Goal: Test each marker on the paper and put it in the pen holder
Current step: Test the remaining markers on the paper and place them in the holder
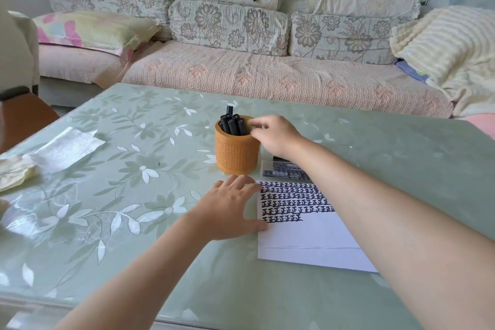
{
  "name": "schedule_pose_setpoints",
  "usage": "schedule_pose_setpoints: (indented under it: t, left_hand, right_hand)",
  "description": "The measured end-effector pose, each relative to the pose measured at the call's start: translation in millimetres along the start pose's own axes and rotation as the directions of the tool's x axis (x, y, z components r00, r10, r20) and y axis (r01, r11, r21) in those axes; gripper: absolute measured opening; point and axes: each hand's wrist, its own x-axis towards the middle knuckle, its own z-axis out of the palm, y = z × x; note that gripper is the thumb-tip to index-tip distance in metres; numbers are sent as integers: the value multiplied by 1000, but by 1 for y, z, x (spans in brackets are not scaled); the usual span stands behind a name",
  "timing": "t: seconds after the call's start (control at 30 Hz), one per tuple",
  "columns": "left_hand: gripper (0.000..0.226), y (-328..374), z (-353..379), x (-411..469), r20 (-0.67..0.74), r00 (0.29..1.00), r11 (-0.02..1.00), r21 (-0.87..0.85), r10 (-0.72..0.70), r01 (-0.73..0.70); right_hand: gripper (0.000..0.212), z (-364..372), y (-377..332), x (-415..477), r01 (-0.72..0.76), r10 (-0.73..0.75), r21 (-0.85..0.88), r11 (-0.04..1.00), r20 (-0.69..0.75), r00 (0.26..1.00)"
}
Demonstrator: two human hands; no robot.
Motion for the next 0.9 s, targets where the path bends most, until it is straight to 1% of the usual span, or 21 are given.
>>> schedule_pose_setpoints:
  t: [0.03,0.1,0.13,0.17,0.23,0.3,0.33,0.43,0.57,0.63,0.77,0.9]
  left_hand:
    - [93,0,0,0,-1,1000,1000,-2,0,0]
    - [92,0,1,0,-6,1000,1000,-5,-1,1]
    - [91,1,1,0,-10,1000,1000,-6,-3,3]
    - [90,2,2,0,-14,1000,1000,-7,-6,6]
    - [88,4,2,0,-25,1000,1000,-11,-12,11]
    - [88,5,2,1,-32,999,1000,-6,-15,15]
    - [89,6,2,2,-30,999,1000,2,-16,16]
    - [94,6,3,3,-7,1000,999,38,-18,18]
    - [94,5,4,3,5,1000,999,40,-21,21]
    - [94,5,3,3,8,1000,999,39,-21,21]
    - [94,5,3,3,9,1000,999,35,-21,21]
    - [93,6,2,3,14,1000,999,42,-26,26]
  right_hand:
    - [32,-6,4,-3,11,-10,26,1000,-35,999]
    - [34,-17,22,-7,5,-13,-54,999,-135,991]
    - [33,-22,33,-10,-16,-1,-106,994,-157,988]
    - [31,-26,44,-11,-42,18,-155,987,-148,989]
    - [26,-32,62,-17,-73,53,-286,956,-75,996]
    - [22,-36,73,-22,-51,58,-385,921,7,998]
    - [20,-38,75,-24,-36,56,-406,913,37,998]
    - [22,-39,73,-23,-14,62,-396,918,108,992]
    - [30,-35,70,-19,-19,105,-381,924,206,973]
    - [31,-34,71,-17,-25,104,-361,932,201,974]
    - [19,-37,69,-16,-2,53,-283,959,175,983]
    - [15,-32,67,-17,76,-55,-310,948,76,996]
